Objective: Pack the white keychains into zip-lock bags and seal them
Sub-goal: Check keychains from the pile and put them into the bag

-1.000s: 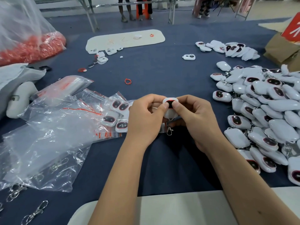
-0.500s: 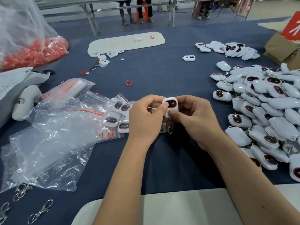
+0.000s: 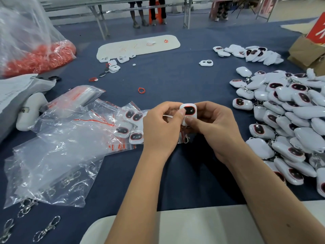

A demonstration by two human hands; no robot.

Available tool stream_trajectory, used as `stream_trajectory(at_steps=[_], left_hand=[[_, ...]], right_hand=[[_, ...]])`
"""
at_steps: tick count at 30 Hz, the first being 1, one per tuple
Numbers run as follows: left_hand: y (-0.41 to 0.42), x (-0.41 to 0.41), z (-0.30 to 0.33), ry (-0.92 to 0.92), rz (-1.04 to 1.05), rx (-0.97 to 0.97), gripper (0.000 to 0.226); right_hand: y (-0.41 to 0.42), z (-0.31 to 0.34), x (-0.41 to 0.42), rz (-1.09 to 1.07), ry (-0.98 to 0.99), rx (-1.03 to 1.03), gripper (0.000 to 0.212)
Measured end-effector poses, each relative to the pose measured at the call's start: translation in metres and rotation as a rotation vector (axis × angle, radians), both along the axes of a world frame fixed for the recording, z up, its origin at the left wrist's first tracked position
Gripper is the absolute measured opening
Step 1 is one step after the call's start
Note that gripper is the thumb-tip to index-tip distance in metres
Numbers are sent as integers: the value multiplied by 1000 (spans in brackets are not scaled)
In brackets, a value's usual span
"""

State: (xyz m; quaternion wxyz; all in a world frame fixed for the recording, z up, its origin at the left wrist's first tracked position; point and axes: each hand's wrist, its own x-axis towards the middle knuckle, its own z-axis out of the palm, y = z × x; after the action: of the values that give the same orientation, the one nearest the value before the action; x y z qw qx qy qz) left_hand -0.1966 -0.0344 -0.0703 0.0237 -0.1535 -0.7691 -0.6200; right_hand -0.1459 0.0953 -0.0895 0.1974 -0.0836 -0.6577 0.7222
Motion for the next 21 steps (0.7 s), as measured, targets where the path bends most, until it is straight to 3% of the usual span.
stream_trajectory(at_steps=[3, 6, 8, 10, 15, 18, 21], left_hand=[[8, 7, -1, 163, 169, -96, 10], [13, 18, -3, 306, 255, -370, 21], [16, 24, -8, 326, 284, -552, 31], [17, 25, -10, 318, 313, -604, 31], [12, 19, -4, 268, 358, -361, 12], [15, 23, -1, 391, 342, -223, 15], [19, 25, -3, 500, 273, -158, 13]], right_hand=[[-2, 0, -3, -203, 12, -104, 12], [3, 2, -6, -294, 30, -314, 10], [6, 2, -7, -315, -2, -320, 7], [5, 1, -7, -315, -35, -249, 5], [3, -1, -5, -131, -103, -25, 12], [-1, 0, -1, 27, -119, 105, 7], [-1, 3, 2, 110, -104, 222, 25]])
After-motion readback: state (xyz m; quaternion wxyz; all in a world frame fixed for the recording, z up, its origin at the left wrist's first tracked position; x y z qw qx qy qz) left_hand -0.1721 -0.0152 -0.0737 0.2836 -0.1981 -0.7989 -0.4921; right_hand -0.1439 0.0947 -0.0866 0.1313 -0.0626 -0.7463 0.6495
